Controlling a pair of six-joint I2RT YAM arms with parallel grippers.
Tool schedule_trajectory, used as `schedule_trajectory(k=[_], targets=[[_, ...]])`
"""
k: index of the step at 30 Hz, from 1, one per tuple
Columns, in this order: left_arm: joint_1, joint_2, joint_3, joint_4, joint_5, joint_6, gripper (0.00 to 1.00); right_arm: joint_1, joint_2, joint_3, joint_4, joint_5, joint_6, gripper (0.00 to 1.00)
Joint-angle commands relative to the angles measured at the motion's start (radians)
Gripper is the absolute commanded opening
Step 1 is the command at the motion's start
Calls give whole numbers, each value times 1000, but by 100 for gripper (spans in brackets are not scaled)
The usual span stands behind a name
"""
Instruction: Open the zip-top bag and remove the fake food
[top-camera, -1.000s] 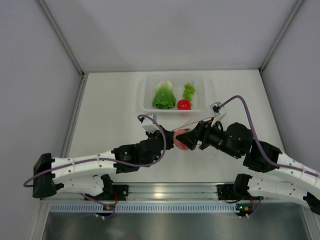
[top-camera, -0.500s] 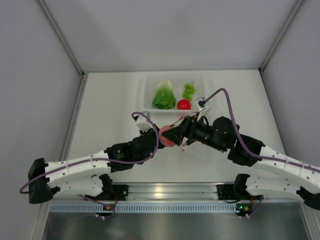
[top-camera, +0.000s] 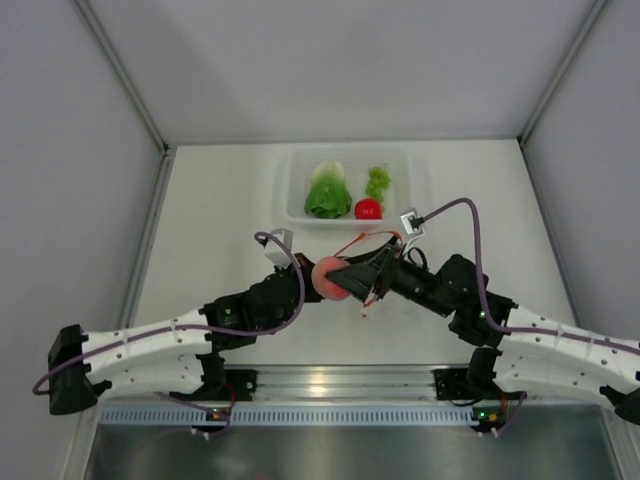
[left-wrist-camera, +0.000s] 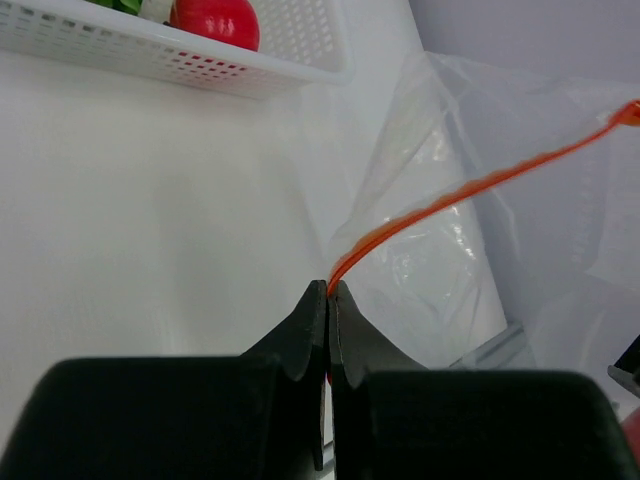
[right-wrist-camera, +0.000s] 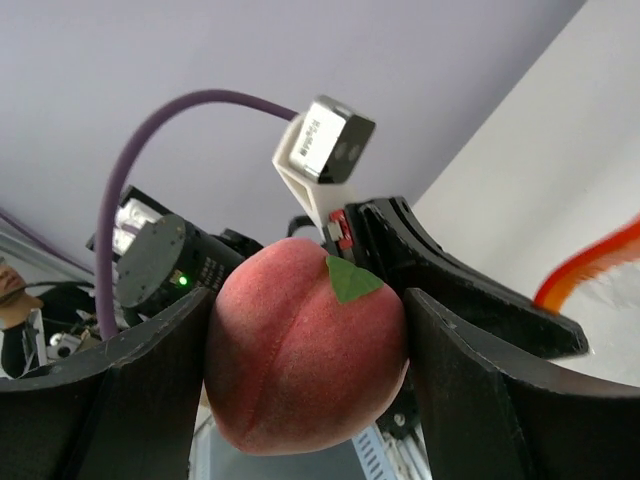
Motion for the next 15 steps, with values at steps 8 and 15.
schedule_trajectory(k=[8,15], targets=[[-47,22,-35,222,46,-70,0,8,67,14,395,17,52,25],[-49,-13,-36,82,-136,-89,0,7,35,161,78,159,-52,25]])
